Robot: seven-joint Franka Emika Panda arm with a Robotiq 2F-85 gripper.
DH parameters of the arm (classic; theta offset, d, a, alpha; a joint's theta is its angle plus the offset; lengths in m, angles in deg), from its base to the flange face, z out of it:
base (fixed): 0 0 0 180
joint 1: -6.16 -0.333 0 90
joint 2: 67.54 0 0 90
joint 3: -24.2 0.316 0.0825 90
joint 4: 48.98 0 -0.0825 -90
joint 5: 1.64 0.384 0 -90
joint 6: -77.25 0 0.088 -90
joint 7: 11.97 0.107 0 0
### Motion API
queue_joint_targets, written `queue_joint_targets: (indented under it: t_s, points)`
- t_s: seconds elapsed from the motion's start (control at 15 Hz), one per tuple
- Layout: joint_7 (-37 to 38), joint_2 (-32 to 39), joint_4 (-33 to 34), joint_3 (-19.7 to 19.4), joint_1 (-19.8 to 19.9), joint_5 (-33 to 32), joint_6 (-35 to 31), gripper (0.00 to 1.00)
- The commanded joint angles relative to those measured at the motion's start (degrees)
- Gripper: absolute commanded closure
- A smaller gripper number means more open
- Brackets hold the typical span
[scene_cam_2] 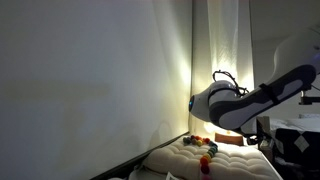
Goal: Open the flip phone
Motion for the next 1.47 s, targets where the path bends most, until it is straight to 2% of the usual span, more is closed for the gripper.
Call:
queue_joint_targets:
  t_s: [0.0,0.93,1.4]
  points:
    - [-2.67,4.19,6.30,0.00,-1.10,-1.72,1.21,1.00]
    - [-2.04,12.14,13.79,-2.60,-3.37,-7.18,3.09,1.00]
    - [-3.65,14.77,16.14,-4.65,-4.73,-10.87,9.50,1.00]
